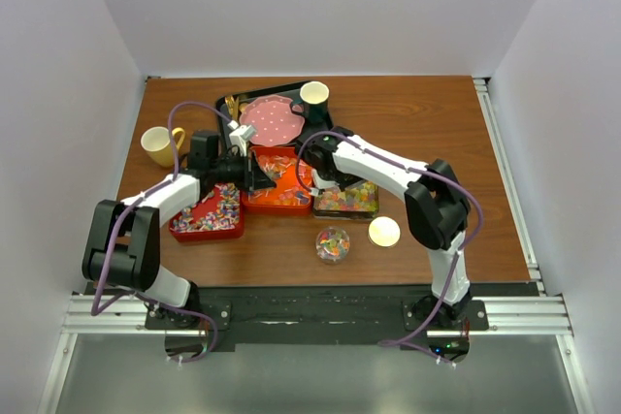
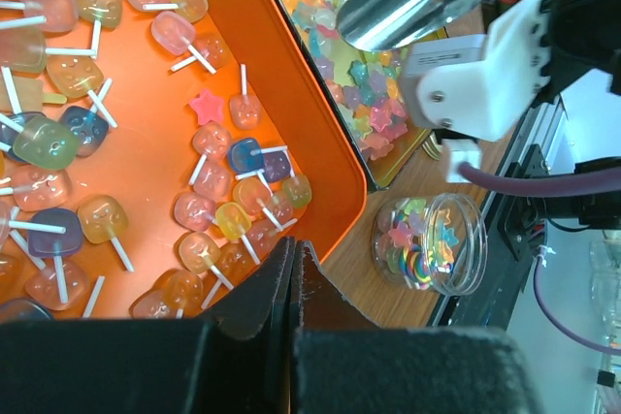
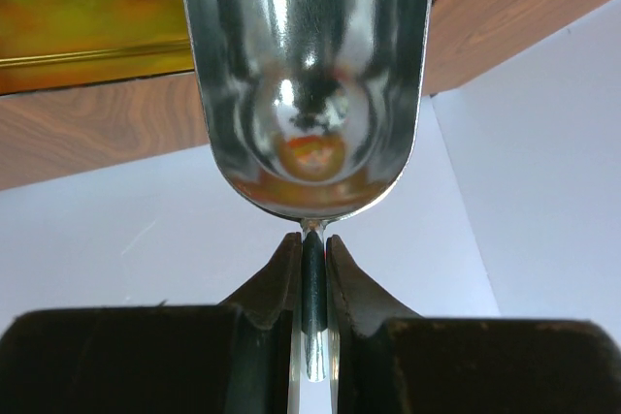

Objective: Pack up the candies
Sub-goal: Place the fake candies in the packing bottle, then scoop the fake candies from the storage box.

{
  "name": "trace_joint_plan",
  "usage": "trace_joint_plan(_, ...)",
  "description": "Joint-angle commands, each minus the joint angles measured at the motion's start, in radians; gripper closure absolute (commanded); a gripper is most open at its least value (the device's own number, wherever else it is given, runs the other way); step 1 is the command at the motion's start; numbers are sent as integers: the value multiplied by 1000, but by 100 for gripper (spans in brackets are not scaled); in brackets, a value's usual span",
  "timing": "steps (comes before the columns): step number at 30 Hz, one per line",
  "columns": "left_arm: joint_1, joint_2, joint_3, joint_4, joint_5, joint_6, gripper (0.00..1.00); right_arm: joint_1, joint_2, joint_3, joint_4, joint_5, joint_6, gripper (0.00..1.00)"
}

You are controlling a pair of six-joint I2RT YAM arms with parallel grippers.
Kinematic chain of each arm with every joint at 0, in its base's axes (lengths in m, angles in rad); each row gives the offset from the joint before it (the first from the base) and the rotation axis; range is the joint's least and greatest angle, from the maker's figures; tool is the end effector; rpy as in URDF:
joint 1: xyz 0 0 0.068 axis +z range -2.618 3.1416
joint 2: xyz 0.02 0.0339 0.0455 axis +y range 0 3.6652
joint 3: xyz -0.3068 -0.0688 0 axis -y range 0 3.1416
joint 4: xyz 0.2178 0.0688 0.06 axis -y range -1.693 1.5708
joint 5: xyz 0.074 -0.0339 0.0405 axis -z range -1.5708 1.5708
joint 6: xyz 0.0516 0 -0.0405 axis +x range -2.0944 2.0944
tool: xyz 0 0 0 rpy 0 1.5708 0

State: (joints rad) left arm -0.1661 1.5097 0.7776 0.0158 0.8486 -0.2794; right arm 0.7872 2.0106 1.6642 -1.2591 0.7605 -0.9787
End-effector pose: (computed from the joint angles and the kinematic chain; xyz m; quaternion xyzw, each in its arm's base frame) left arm 0.2746 -0.0853 0.2478 0.1234 0.8377 -0.4488 0.2855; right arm 0.2878 0.2384 0.2623 0.7214 -0.5845 0.3679 0.0515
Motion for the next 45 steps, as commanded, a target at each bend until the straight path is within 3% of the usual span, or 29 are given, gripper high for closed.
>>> trace_joint_plan(1,-4,9,-3,67,6,-41,100,1,28,57,-46,118,-11,100)
trace_joint_plan(11,-4,26,-4,116,38,-93,100,-9,92,78,-128,168,8,100)
trace_joint_plan(21,-9,0,-57,108,15,-93,100,-5,208,118,-80,132,28,100)
trace_joint_plan(26,-13,6,-101,104,-23,-96,100,30,194,112,-40,34,-5,100)
trace_joint_plan(35,-10,30,-52,78,-40,-89,100,64,108,-47,144,-81,-86,100)
trace_joint_plan(45,0,-9,-58,49,-74,-70,100,49,86,-37,174,-443,5,100)
